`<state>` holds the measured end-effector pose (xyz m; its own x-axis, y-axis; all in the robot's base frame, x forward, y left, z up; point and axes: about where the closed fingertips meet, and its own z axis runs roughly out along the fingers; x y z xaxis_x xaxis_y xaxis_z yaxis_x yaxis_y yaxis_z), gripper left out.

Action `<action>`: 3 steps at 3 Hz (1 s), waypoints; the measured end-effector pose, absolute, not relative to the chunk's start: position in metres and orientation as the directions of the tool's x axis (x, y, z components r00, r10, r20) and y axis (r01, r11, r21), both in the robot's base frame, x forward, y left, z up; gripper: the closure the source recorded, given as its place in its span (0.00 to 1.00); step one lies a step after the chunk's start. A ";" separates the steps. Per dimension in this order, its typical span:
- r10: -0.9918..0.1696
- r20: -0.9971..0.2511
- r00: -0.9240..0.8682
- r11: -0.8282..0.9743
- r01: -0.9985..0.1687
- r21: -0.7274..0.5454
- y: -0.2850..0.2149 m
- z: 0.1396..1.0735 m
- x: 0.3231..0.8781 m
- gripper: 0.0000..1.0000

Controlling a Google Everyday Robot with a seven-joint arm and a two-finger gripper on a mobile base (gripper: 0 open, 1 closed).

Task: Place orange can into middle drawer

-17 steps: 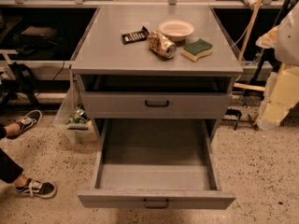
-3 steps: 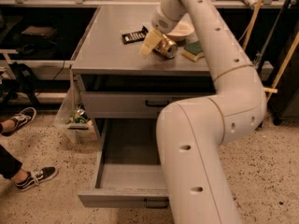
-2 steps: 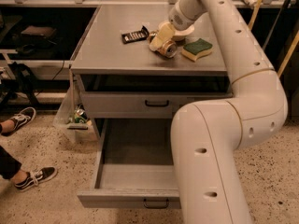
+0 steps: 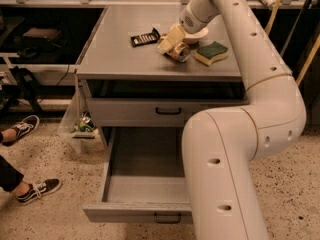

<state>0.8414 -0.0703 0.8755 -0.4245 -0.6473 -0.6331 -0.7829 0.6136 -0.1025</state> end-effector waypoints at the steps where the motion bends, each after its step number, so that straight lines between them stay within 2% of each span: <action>1: -0.659 -0.624 -0.420 0.582 -0.810 -0.070 -0.046 0.853 0.843 0.00; 2: -0.659 -0.624 -0.420 0.582 -0.810 -0.069 -0.046 0.852 0.844 0.00; 3: -0.659 -0.624 -0.420 0.582 -0.810 -0.069 -0.046 0.852 0.844 0.13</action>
Offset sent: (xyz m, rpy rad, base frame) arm 0.0019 0.0215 -0.0205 0.0077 0.0312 0.0360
